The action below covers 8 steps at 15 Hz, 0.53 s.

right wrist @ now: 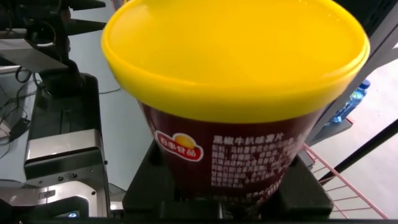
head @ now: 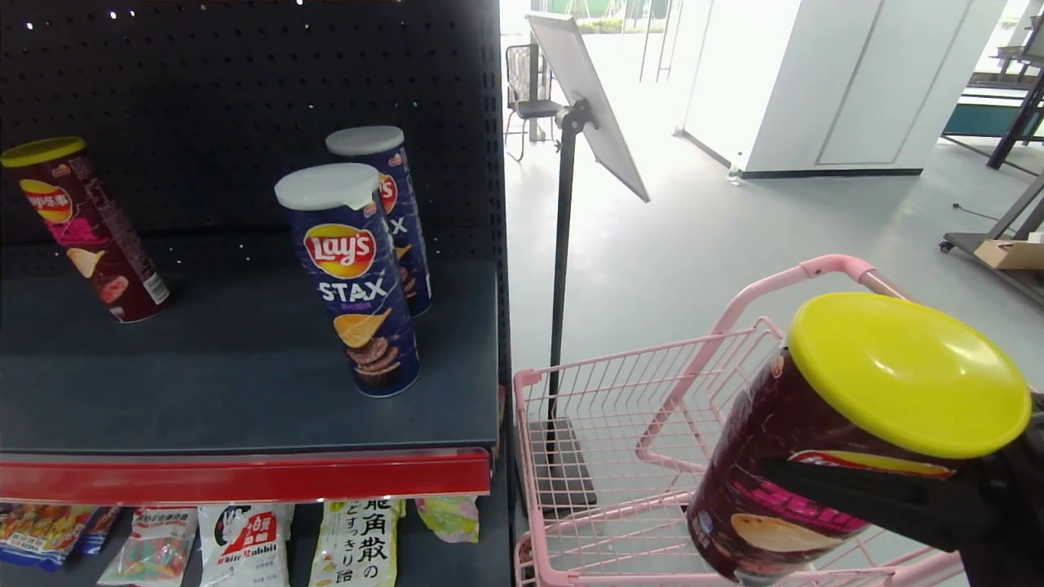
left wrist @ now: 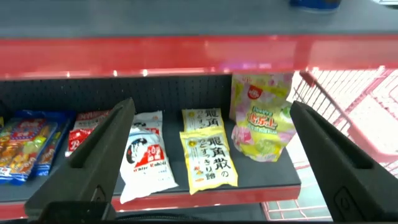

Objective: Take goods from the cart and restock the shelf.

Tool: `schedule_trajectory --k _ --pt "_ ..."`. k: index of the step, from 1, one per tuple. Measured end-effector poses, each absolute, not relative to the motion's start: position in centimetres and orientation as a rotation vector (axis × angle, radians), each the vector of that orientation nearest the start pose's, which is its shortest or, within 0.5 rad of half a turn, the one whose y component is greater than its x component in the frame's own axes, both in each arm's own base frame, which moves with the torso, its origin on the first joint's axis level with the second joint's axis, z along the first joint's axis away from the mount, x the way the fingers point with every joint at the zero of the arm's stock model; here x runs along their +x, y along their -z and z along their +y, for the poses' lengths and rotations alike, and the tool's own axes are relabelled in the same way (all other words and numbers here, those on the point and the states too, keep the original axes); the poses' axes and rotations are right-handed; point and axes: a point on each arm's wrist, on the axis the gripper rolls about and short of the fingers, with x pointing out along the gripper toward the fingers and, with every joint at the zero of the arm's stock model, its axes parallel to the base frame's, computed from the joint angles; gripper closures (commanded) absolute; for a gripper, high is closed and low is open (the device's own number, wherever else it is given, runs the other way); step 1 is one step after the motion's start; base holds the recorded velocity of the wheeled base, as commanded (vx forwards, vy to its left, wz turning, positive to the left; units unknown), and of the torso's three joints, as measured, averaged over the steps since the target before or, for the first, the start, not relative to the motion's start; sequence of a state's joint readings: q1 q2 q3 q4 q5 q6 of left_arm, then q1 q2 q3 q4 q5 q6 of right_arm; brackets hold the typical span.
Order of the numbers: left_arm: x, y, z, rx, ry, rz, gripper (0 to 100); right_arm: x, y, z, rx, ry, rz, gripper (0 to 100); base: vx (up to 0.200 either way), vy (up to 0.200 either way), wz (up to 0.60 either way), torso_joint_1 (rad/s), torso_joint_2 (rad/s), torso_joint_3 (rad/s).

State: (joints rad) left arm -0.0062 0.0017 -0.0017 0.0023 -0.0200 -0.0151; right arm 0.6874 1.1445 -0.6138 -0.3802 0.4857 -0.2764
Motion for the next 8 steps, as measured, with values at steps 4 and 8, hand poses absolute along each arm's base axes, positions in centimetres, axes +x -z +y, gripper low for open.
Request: schedule_trajectory --k 4,8 --pt "-2.3 -7.6 0.0 -0.015 0.026 0.003 0 11.9 -23.4 11.2 -0.26 -1.188 -0.002 100 0.0 0.0 0.0 0.21 -0.47 -0.265" --pt "-2.3 -7.6 0.0 -0.015 0.026 0.003 0 11.6 -22.4 11.1 -0.268 -1.204 0.026 100 0.0 0.0 0.0 0.122 -0.27 -0.143"
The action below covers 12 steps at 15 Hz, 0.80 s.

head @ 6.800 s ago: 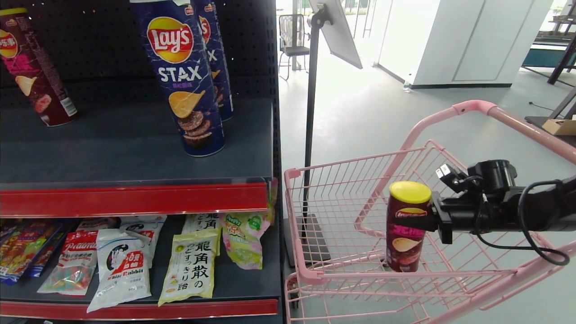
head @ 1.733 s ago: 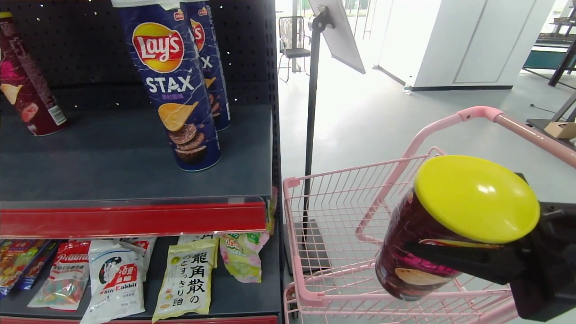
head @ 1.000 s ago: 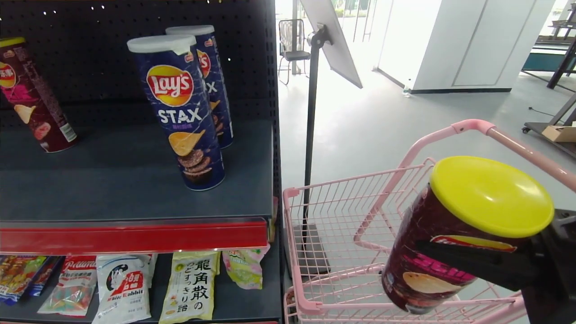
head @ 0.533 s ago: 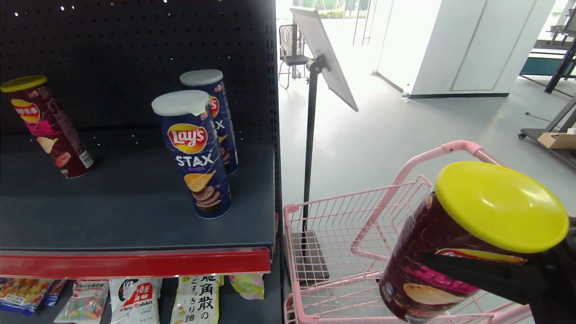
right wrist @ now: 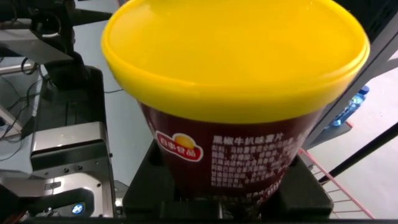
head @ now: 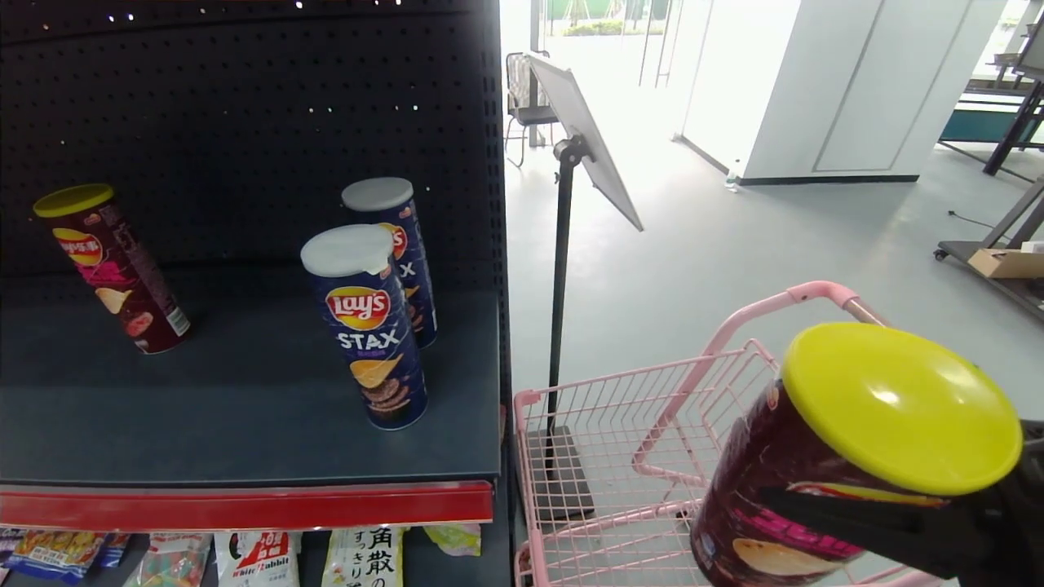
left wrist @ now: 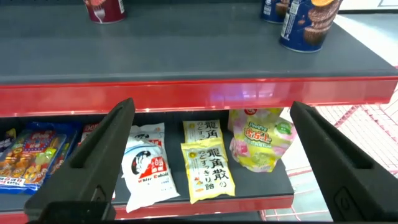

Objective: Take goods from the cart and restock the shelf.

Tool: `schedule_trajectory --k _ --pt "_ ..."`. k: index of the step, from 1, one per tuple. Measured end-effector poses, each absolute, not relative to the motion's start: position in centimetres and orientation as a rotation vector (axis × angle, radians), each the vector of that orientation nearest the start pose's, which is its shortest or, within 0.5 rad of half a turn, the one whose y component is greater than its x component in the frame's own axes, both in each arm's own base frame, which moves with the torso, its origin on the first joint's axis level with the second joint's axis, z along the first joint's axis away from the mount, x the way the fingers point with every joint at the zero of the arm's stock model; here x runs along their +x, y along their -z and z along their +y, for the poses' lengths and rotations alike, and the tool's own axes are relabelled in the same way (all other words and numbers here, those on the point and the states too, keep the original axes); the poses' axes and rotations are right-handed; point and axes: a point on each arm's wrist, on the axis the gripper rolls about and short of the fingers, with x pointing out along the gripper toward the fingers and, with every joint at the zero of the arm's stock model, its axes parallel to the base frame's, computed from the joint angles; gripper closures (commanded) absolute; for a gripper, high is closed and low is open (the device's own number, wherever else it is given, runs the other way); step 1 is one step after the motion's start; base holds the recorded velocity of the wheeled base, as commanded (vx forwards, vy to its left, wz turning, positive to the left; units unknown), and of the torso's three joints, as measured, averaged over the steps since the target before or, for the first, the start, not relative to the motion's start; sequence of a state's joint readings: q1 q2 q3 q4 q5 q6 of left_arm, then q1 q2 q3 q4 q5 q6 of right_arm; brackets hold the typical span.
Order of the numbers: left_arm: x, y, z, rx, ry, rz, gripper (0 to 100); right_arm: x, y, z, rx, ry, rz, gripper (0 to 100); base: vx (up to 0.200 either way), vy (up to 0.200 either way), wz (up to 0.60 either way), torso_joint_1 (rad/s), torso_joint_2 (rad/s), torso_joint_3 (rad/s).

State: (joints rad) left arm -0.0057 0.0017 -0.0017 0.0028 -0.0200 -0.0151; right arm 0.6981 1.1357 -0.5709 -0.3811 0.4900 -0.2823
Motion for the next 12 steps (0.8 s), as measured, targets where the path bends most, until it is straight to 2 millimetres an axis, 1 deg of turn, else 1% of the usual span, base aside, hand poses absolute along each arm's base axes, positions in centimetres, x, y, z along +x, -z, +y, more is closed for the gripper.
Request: schedule_trajectory --k 3,8,11,12 --pt "-2.3 -7.6 0.0 -0.015 0.026 0.003 0 11.0 -21.5 10.7 -0.279 -1.227 0.039 100 0.0 0.0 0.0 0.0 0.0 0.0" --pt "-2.3 -7.6 0.0 -0.015 0.026 0.003 0 10.5 -21.8 10.4 -0.282 -1.258 0.008 100 0.0 0.0 0.0 0.0 0.0 0.0" --pt "-2.3 -7.6 0.0 -0.015 0.026 0.003 0 10.2 -22.0 10.8 -0.283 -1.289 -0.005 100 0.0 0.0 0.0 0.0 0.0 0.0" --pt "-2.3 -7.6 0.0 -0.015 0.026 0.003 0 10.1 -22.0 10.9 -0.286 -1.298 -0.004 100 0.0 0.2 0.0 0.002 0.0 0.007"
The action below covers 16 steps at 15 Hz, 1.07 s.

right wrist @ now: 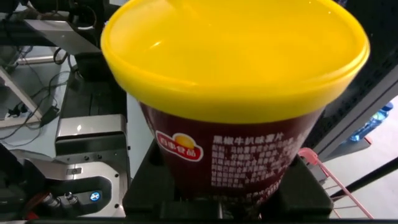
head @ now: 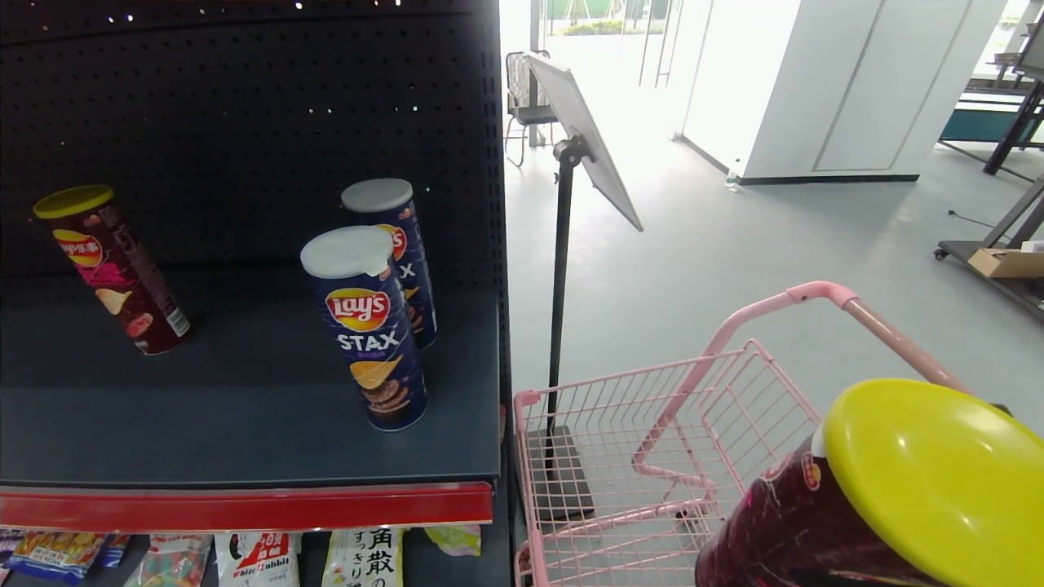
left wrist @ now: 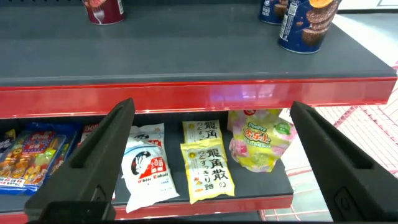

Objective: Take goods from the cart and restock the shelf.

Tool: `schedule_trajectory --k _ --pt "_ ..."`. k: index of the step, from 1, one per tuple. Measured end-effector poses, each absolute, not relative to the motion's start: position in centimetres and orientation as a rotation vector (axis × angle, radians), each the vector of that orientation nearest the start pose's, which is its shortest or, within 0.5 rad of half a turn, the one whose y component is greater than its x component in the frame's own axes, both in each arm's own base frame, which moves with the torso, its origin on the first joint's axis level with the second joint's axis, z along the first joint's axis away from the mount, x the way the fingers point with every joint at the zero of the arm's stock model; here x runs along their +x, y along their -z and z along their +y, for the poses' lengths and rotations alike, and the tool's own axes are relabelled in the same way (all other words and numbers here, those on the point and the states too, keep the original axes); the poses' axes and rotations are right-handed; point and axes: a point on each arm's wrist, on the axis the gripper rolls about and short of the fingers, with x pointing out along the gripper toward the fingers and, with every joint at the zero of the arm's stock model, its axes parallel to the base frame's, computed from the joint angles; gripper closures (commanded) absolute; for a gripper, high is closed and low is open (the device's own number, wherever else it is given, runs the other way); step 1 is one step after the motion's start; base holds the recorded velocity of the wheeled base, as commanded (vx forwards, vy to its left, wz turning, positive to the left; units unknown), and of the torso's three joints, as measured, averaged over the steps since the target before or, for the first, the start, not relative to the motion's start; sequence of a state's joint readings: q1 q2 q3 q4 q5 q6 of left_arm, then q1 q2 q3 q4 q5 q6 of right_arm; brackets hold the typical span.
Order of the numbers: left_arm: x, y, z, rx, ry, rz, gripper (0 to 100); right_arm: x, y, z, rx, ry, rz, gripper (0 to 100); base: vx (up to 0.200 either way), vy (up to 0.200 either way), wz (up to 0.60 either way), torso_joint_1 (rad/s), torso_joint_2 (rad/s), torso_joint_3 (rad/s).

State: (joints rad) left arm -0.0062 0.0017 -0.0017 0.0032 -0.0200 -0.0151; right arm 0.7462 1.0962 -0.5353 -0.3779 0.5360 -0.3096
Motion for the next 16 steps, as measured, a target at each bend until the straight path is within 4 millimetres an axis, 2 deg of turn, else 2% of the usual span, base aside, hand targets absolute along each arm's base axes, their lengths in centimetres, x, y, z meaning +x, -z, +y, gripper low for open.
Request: schedule_trajectory --k 7,16 --pt "-2.3 -7.6 0.0 -0.017 0.027 0.003 0 10.5 -22.8 11.4 -0.302 -1.283 -0.038 100 0.0 0.2 0.0 0.002 0.0 -0.001" --pt "-2.3 -7.6 0.0 -0.017 0.026 0.003 0 9.8 -23.6 12.0 -0.3 -1.333 -0.08 100 0.0 0.2 0.0 0.003 0.0 0.0"
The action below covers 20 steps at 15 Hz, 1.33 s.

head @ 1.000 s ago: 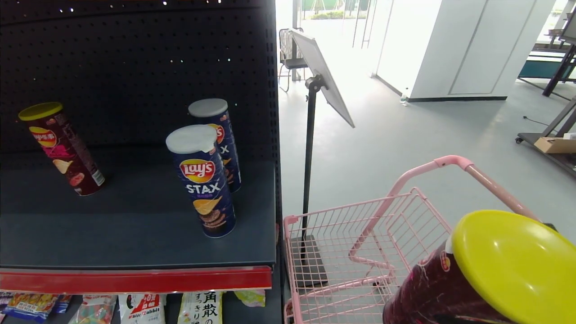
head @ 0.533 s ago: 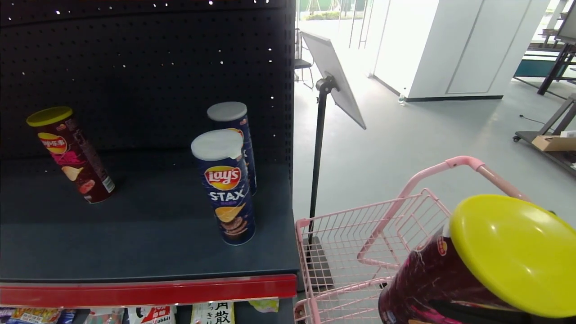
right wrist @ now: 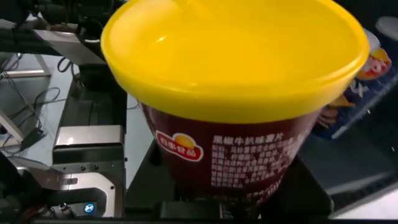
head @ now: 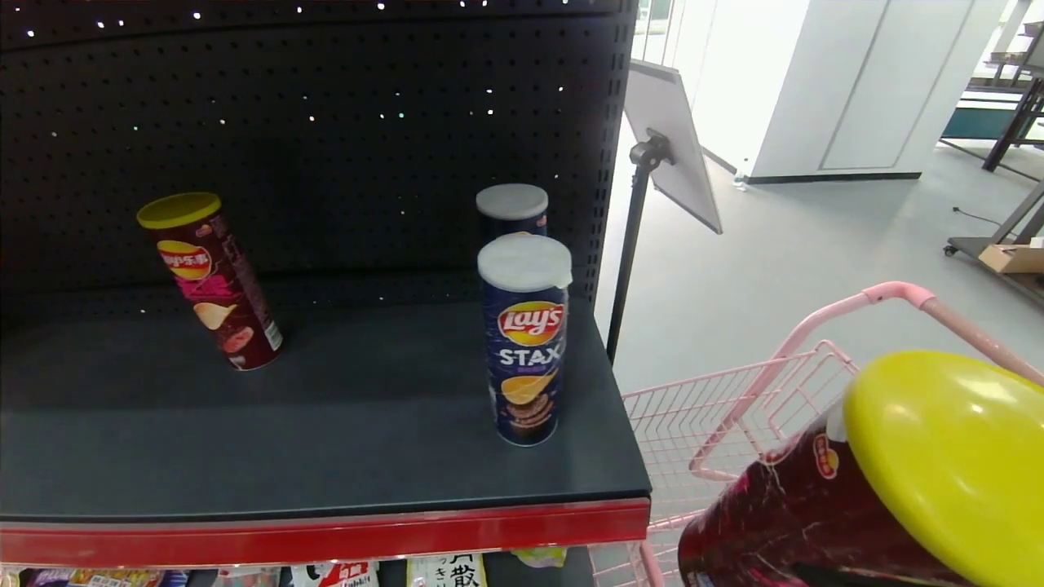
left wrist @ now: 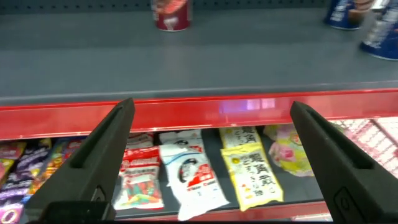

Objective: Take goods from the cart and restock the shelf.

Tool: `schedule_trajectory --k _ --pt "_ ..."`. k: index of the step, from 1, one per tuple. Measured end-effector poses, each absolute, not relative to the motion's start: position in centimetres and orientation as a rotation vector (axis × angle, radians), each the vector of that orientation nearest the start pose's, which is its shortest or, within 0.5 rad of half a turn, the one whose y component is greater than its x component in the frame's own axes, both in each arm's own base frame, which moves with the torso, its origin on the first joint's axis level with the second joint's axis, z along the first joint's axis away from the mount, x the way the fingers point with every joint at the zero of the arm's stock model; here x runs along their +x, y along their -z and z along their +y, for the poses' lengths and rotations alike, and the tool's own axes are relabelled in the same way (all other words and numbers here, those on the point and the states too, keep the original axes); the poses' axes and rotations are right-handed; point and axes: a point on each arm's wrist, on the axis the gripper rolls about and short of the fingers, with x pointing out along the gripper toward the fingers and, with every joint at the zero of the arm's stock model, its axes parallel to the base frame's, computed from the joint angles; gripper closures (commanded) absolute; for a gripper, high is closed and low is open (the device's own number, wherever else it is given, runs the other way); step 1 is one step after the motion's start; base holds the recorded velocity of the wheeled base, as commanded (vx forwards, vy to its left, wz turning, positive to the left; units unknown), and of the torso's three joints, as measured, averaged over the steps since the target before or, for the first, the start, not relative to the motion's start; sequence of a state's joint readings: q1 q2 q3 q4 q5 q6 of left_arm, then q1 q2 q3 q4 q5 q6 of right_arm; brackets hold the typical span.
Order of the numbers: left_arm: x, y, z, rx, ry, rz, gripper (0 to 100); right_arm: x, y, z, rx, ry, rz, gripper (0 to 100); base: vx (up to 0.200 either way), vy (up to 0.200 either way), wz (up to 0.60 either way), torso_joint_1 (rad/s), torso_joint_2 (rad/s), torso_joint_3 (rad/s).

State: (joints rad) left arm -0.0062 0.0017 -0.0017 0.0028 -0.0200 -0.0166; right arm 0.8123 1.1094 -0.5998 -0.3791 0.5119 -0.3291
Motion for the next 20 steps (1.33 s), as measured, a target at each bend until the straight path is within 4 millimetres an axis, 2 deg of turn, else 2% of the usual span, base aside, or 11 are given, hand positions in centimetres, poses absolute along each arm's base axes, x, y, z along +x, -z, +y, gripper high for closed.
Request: schedule_trajectory --k 6,18,20 --pt "-2.28 -7.57 -0.03 -0.018 0.026 0.003 0 8.93 -23.97 12.86 -0.311 -1.397 -0.11 100 0.0 0.2 0.0 0.001 0.0 0.002" --pt "-2.28 -7.57 -0.03 -0.017 0.027 0.003 0 8.7 -23.57 12.88 -0.313 -1.414 -0.099 100 0.0 0.2 0.0 0.003 0.0 0.003" --pt "-2.28 -7.56 -0.03 -0.016 0.027 0.004 0 8.68 -23.52 12.88 -0.314 -1.415 -0.098 100 0.0 0.0 0.0 0.0 0.0 0.0"
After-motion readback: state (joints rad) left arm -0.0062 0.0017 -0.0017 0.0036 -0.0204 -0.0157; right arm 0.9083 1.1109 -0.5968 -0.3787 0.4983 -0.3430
